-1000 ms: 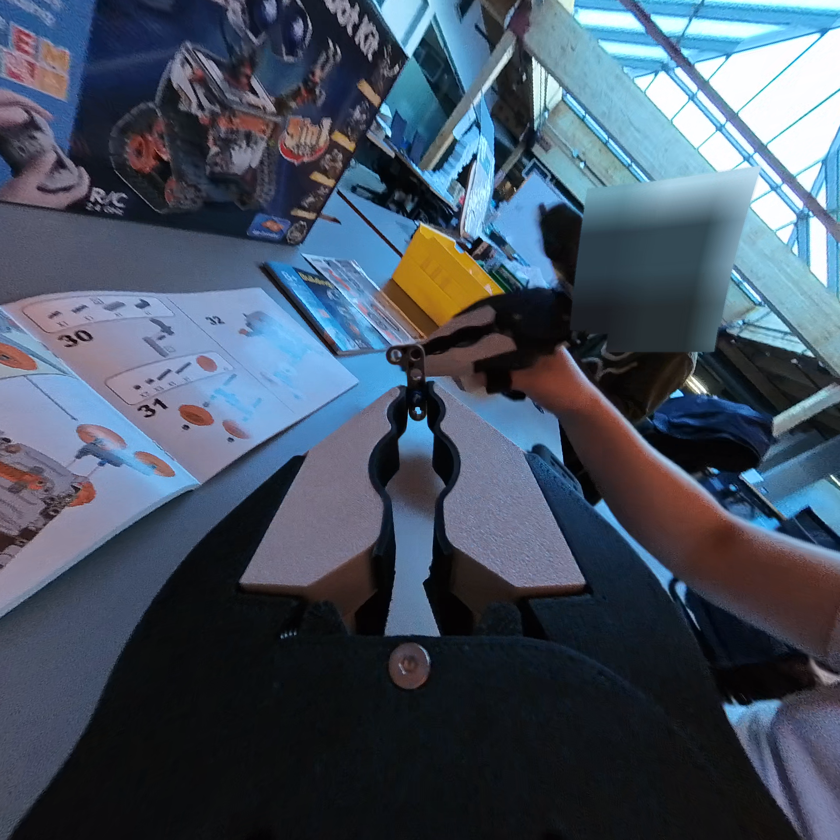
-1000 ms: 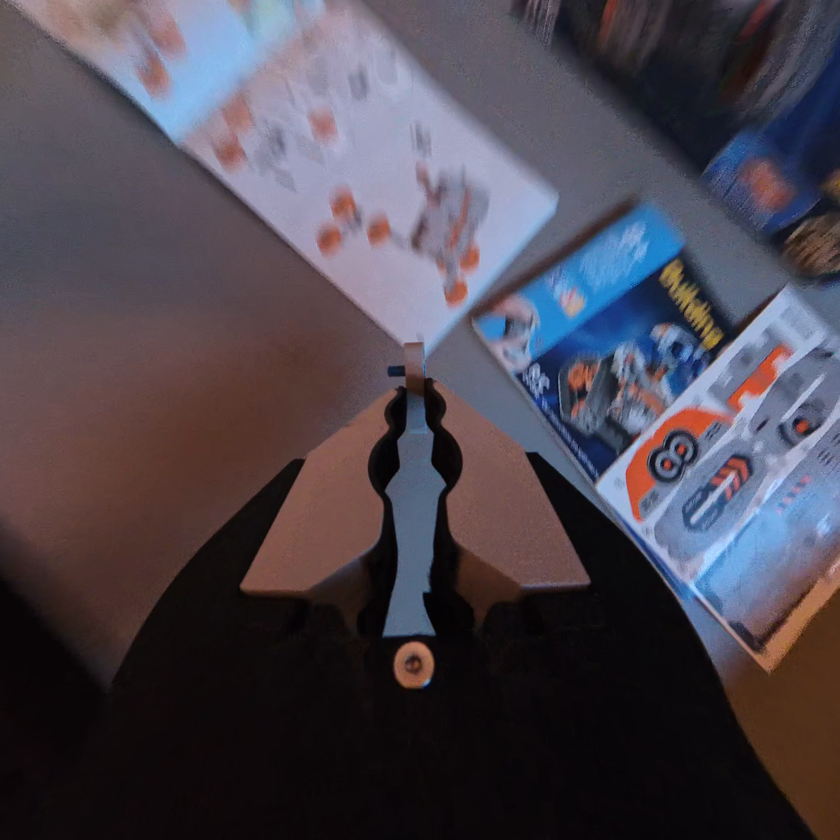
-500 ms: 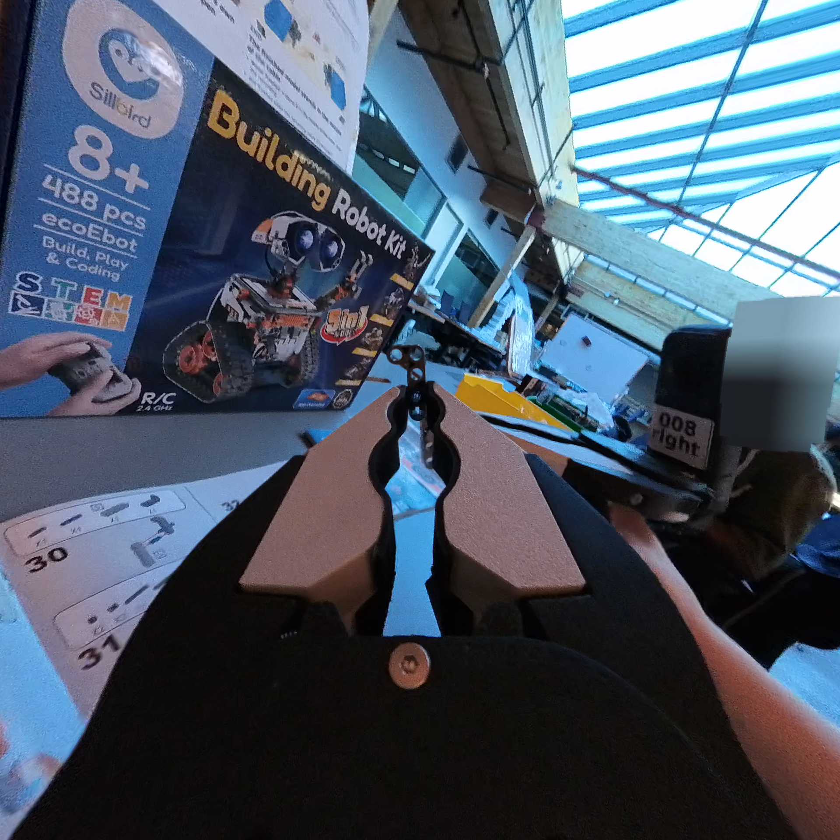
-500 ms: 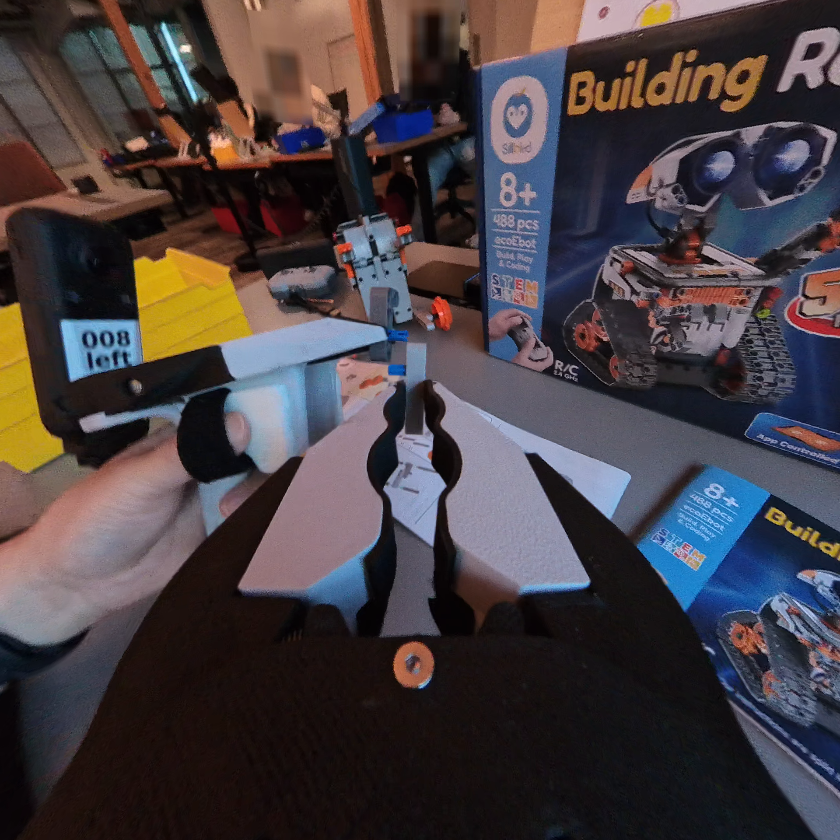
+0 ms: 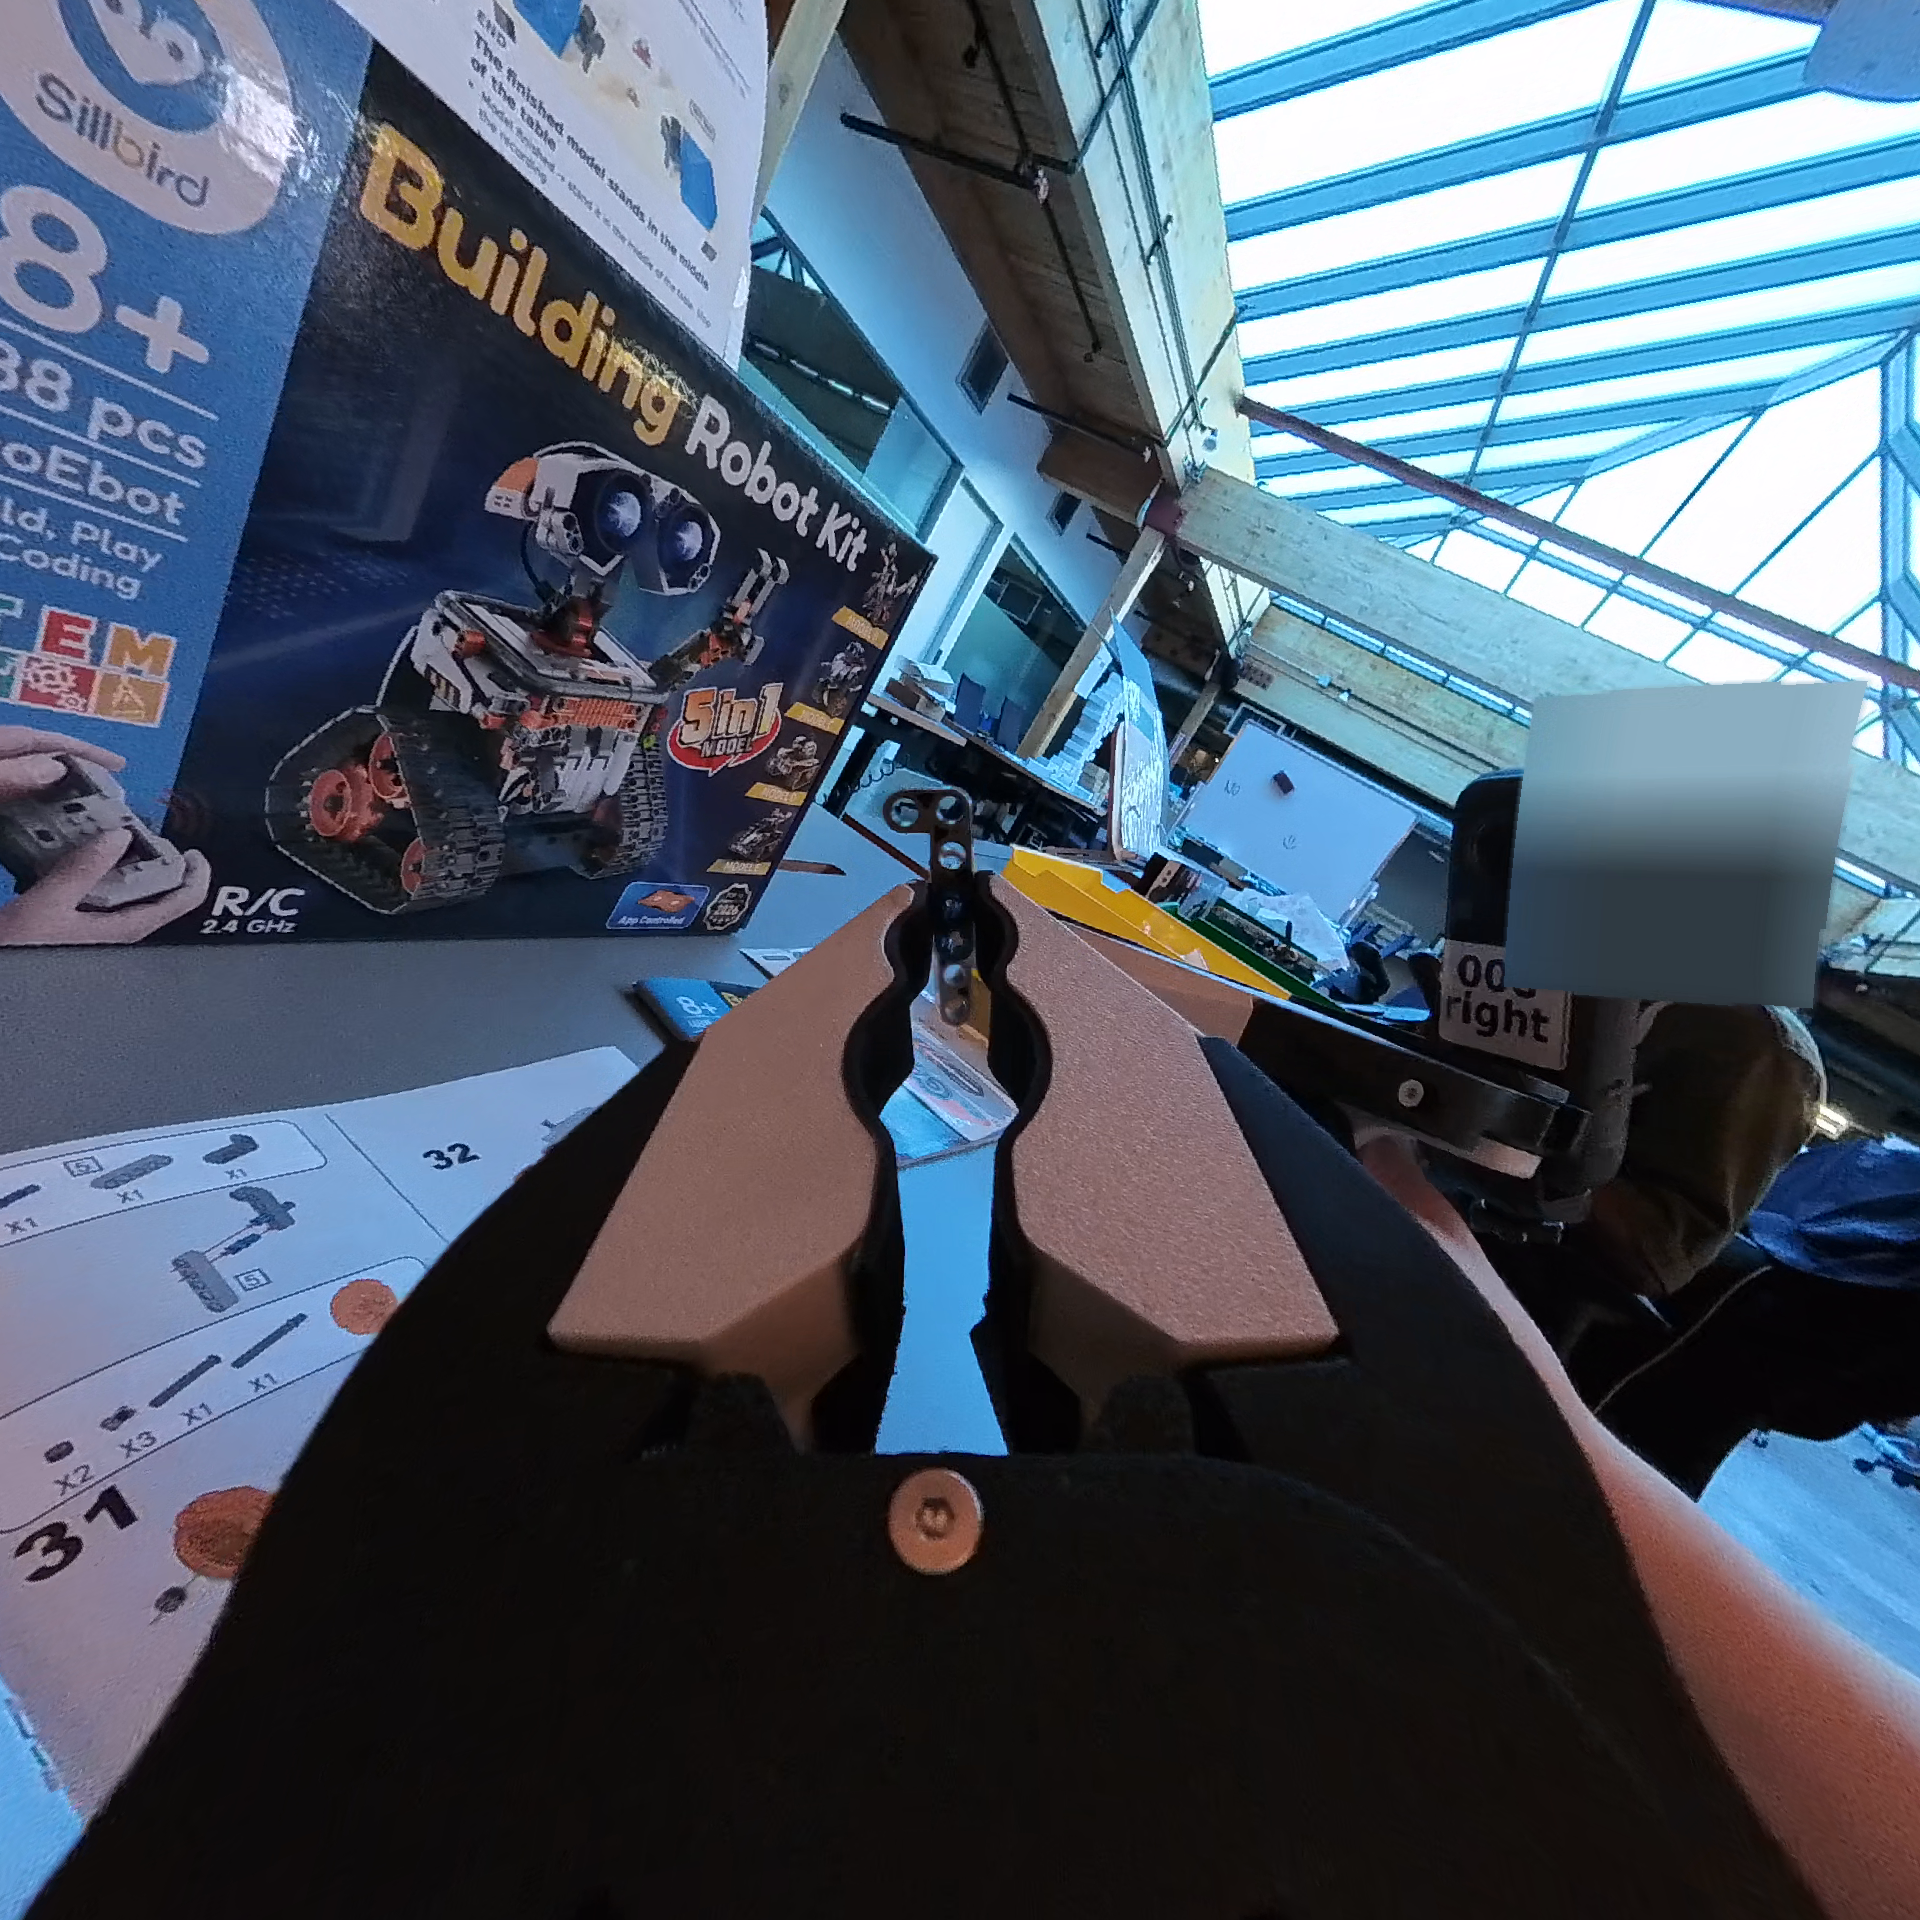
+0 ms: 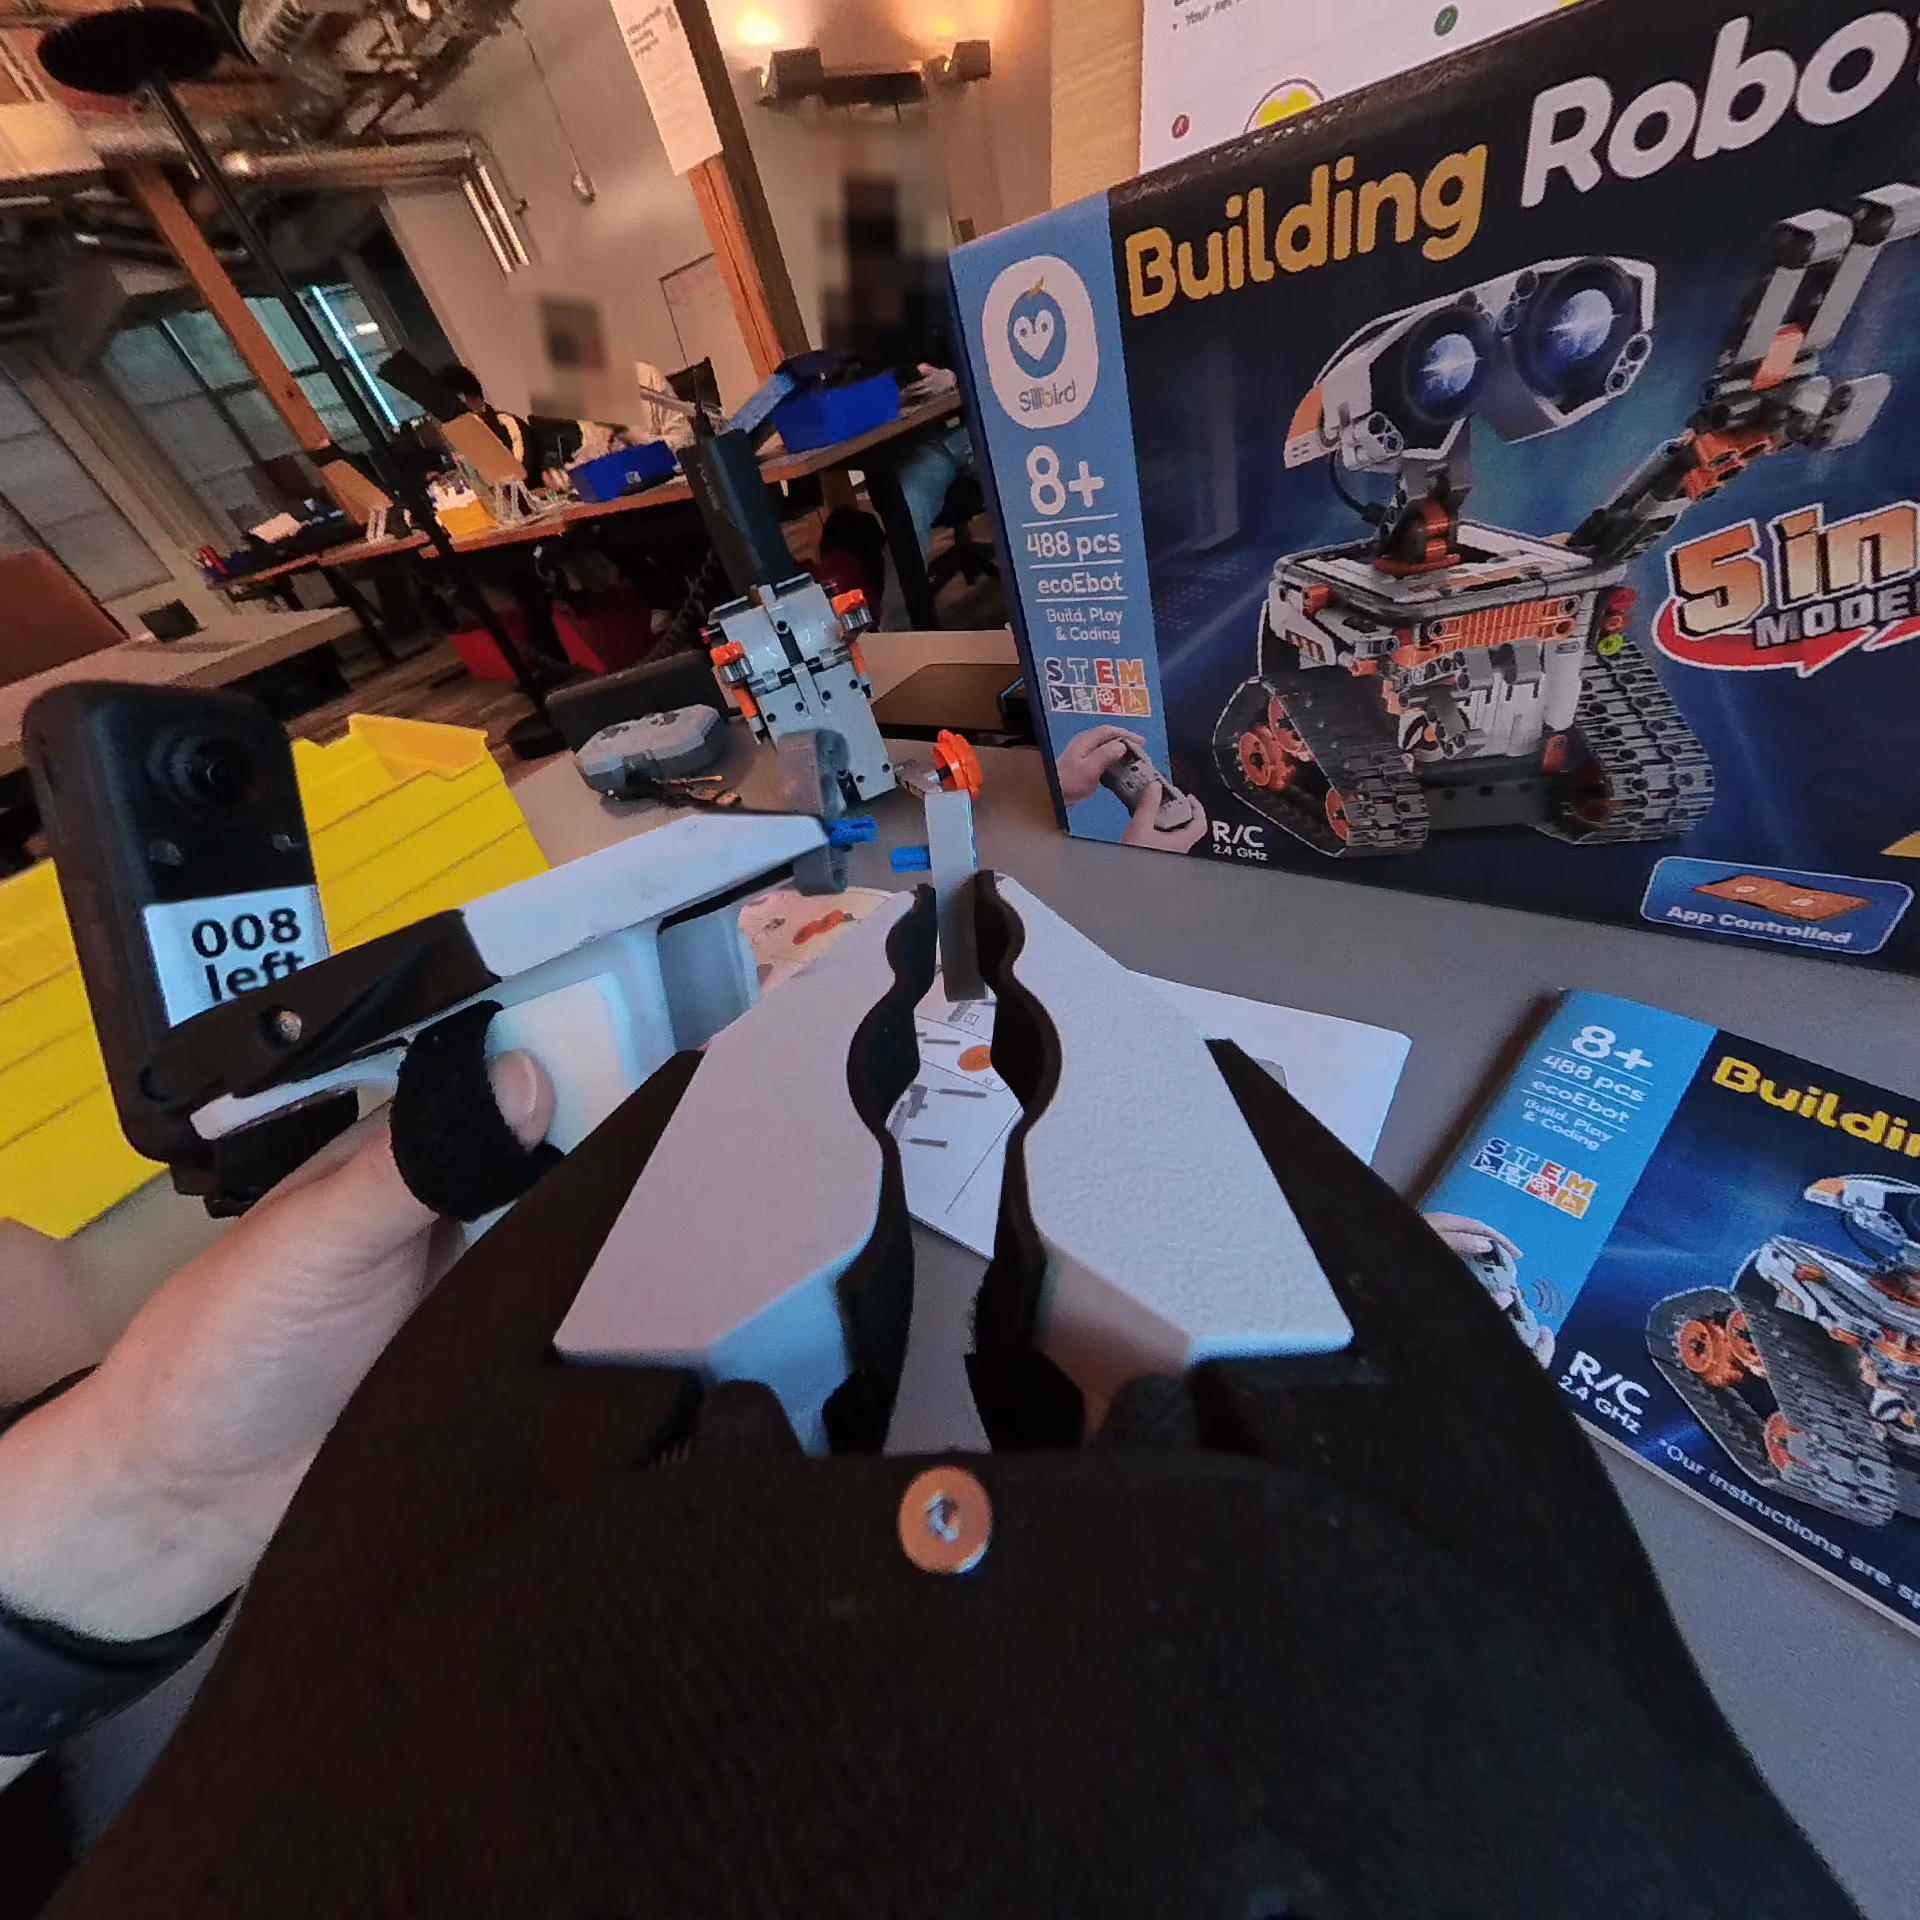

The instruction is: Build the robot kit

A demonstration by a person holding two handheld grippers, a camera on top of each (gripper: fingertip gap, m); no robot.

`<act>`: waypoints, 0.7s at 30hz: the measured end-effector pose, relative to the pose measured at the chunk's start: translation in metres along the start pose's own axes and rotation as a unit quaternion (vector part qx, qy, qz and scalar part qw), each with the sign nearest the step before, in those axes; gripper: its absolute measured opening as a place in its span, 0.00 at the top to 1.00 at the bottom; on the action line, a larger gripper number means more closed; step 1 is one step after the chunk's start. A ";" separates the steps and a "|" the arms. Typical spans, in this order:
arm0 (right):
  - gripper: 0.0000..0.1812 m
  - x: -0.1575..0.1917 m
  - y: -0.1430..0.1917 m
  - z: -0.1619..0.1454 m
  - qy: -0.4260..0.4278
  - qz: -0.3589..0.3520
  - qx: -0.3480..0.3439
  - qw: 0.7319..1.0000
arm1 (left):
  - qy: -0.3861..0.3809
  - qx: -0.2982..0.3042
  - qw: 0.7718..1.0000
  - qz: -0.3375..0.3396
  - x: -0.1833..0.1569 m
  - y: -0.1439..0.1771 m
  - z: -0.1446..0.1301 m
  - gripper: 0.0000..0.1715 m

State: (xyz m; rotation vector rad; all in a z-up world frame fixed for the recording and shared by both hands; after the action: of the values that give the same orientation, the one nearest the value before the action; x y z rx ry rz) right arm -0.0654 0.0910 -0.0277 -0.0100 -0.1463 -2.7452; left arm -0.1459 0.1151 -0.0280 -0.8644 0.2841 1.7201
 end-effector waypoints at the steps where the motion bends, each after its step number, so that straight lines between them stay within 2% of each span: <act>1: 0.97 0.002 -0.001 -0.001 0.010 0.002 0.006 1.000 | 0.000 0.000 1.000 0.002 0.001 -0.001 -0.001 0.98; 5: 0.97 0.006 -0.002 -0.001 0.063 -0.012 0.008 0.998 | 0.001 0.005 1.000 0.005 0.004 -0.003 -0.003 0.97; 7: 0.97 0.006 -0.001 0.000 0.065 -0.013 0.004 0.998 | -0.007 0.009 1.000 0.020 0.007 -0.003 -0.003 0.98; 12: 0.96 0.002 -0.001 -0.005 0.095 -0.030 0.025 0.995 | 0.018 0.018 1.000 -0.006 0.006 -0.005 -0.006 0.98; 21: 0.97 0.008 -0.002 -0.009 0.178 -0.017 0.027 0.984 | 0.022 0.030 0.999 0.000 0.011 0.000 -0.006 0.98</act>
State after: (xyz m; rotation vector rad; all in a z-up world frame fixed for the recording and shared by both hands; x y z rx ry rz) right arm -0.0735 0.0887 -0.0368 0.4979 -0.1216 -2.7226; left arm -0.1447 0.1199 -0.0393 -0.8603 0.3635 1.6857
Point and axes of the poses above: each gripper's, where its closed fingertips meet, y back along the fingers, z out of its top, x = y × z across the jaws, the point moved 5 cm from there along y, back along the fingers, and after that the axes turned 13 degrees about y, right-handed, at the moved point
